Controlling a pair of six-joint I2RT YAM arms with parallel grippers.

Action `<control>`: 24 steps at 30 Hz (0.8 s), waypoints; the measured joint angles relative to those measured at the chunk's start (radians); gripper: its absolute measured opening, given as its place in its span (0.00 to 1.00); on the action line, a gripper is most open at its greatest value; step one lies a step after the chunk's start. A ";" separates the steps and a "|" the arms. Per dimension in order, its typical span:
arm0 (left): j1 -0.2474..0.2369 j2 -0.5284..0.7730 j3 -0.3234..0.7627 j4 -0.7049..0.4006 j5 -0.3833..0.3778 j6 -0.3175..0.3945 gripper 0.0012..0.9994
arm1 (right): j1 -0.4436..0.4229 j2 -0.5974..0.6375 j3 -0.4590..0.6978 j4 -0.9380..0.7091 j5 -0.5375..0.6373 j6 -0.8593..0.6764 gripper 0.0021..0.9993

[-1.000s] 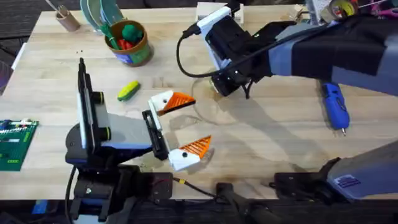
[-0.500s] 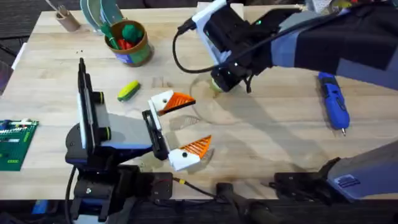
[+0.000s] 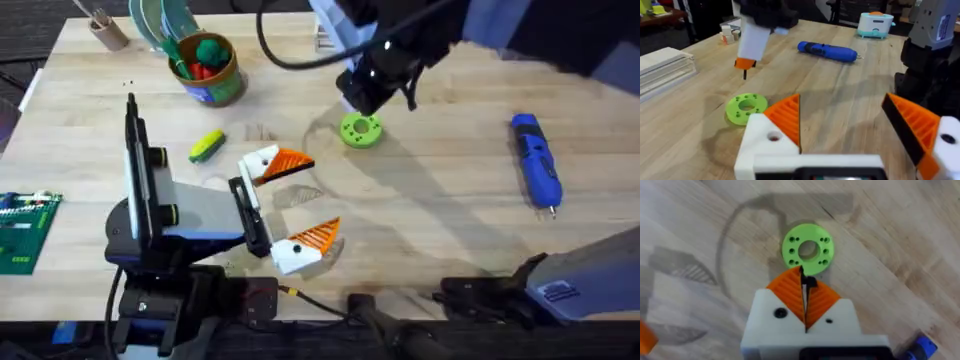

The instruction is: Pick up the gripper from the table and insert it into the empty holder that is missing its gripper. Then pick up a screw, insert it into the mounting hole, and use the screwdriver to tighten it. Finally, clean up the table by picking up the vegetable and placing it into the bucket.

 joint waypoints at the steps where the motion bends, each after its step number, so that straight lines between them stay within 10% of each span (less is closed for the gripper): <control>1: 0.000 0.000 0.000 0.000 0.000 0.000 0.99 | 0.002 0.000 0.023 -0.024 -0.008 -0.004 0.01; 24: 0.000 0.000 0.000 0.000 0.000 0.000 0.99 | 0.268 -0.001 0.306 -0.210 -0.160 -0.121 0.01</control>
